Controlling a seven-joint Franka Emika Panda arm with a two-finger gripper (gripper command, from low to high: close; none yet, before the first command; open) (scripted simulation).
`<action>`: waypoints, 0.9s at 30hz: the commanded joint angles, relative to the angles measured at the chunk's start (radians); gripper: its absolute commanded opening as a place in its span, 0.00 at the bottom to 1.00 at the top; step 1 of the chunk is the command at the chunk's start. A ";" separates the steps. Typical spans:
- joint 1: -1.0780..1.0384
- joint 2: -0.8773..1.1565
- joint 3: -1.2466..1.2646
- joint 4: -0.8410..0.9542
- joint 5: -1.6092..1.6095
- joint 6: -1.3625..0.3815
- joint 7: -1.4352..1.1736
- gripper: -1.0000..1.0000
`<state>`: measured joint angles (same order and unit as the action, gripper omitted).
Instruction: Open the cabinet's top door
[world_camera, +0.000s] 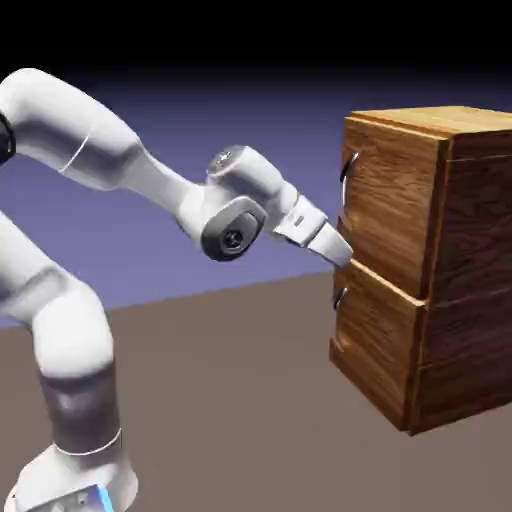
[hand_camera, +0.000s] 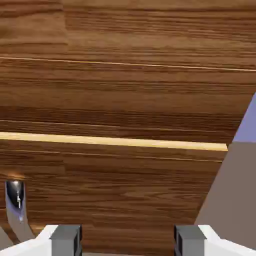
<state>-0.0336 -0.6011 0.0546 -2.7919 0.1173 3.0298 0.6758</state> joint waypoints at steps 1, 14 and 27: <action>-0.017 -0.012 0.020 0.007 0.044 -0.003 -0.024 0.50; -0.237 -0.161 0.283 0.094 0.609 -0.037 -0.339 0.50; -0.456 -0.311 0.546 0.181 1.174 -0.072 -0.653 0.50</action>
<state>-0.4896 -0.9123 0.6011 -2.6105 1.2918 2.9575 0.0229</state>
